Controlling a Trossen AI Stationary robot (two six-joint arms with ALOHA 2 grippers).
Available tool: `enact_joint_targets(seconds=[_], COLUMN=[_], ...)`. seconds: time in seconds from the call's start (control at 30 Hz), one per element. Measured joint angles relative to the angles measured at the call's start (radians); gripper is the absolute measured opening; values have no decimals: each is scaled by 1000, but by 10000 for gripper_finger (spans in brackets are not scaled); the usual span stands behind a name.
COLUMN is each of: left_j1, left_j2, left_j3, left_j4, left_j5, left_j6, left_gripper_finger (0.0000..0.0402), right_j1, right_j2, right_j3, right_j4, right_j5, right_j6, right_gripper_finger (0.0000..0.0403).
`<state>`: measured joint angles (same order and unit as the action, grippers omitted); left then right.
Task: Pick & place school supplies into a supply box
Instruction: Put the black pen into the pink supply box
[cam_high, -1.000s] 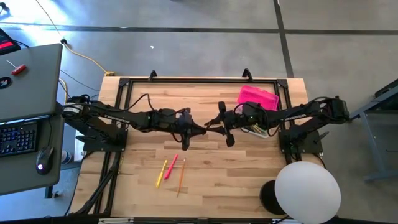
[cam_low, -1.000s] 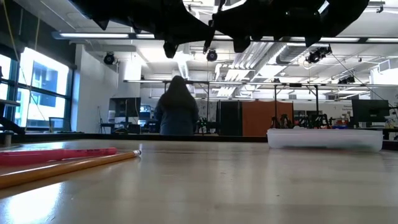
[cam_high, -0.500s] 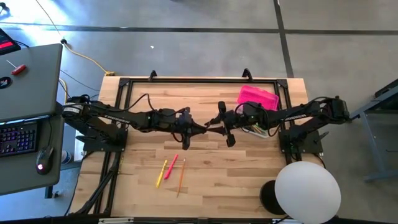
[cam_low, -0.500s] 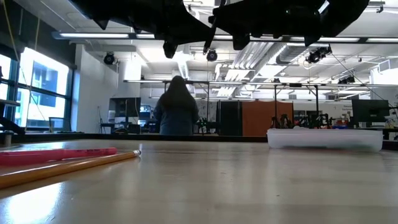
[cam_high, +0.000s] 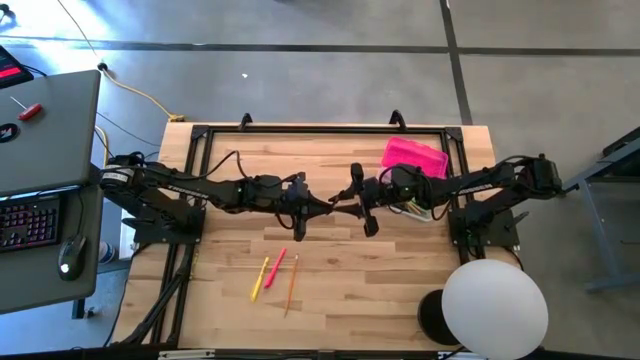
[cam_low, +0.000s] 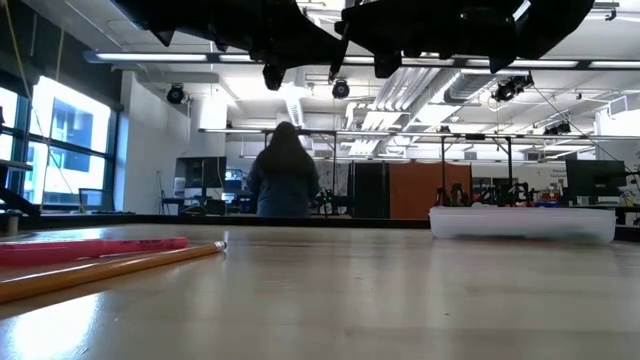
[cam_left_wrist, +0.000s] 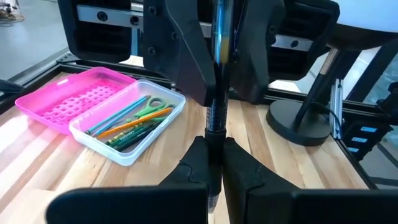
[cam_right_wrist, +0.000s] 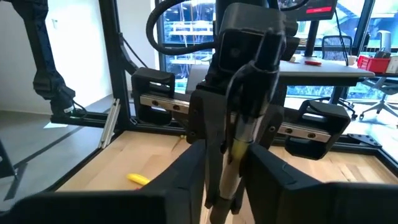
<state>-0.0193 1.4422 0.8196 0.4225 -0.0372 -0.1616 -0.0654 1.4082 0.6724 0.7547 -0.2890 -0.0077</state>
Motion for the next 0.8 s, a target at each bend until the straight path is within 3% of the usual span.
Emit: enact_joint_targets(seconds=[0.33, 0.57, 0.8], left_j1=[0, 0, 0], left_j2=[0, 0, 1], left_j3=[0, 0, 0], left_j4=[-3, -10, -9], left_j5=[-22, -28, -81], left_j6=[1, 0, -3], left_gripper_finger=[47, 50, 116], right_j1=[0, 1, 0], right_j2=[0, 0, 0], right_j3=[0, 1, 2], right_j4=[-5, -32, -74], right_j5=[17, 52, 61], right_j6=[8, 6, -1], right_gripper_finger=[13, 21, 17])
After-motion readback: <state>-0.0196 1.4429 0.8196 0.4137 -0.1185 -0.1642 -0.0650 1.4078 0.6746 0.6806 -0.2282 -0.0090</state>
